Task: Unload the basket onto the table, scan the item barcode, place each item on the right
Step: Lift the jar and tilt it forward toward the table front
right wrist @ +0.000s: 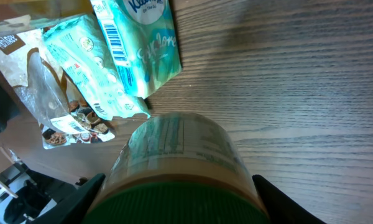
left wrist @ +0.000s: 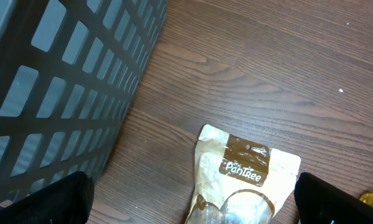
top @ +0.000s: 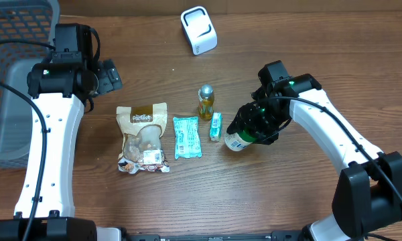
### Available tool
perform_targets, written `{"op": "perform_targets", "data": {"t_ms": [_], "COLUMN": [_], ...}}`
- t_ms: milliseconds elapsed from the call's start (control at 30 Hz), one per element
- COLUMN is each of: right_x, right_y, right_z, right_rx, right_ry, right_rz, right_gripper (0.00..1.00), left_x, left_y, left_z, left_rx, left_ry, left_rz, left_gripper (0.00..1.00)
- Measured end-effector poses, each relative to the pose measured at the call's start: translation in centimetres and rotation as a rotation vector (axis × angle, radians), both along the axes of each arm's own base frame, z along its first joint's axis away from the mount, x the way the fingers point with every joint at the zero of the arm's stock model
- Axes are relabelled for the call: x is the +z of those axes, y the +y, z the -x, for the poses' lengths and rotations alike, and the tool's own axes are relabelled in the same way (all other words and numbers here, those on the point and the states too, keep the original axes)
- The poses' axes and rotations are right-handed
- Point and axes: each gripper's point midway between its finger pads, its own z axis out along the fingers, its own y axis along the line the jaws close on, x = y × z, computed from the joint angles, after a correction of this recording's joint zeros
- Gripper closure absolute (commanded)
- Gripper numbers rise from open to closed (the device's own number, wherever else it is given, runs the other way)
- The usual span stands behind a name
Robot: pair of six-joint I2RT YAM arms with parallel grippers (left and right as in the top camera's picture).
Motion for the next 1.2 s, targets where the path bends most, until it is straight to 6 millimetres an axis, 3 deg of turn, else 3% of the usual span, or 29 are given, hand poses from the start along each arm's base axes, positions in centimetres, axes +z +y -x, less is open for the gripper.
{"op": "perform_targets", "data": {"t_ms": [267, 600, 1200], "right_x": [0.1, 0.4, 2.4], "right_y": [0.2, 3.7, 7.1], "right_z": [2.4, 5.1, 7.4], "right_rx": [0.027, 0.131, 0.137], "right_ry": [0.085, 0.112, 0.219], "right_rz": [0.022, -0.008, -0.166], "right_gripper": [0.69, 0.75, 0.75], "left_x": [0.0, 0.0, 0.0], "left_y": [0.0, 0.0, 0.0], "left_z": [0.0, 0.0, 0.0], "left_rx": [0.000, 0.000, 0.000], "left_ry": [0.000, 0.000, 0.000], "left_rz": [0.000, 0.000, 0.000], "left_gripper": [0.00, 0.01, 0.01]}}
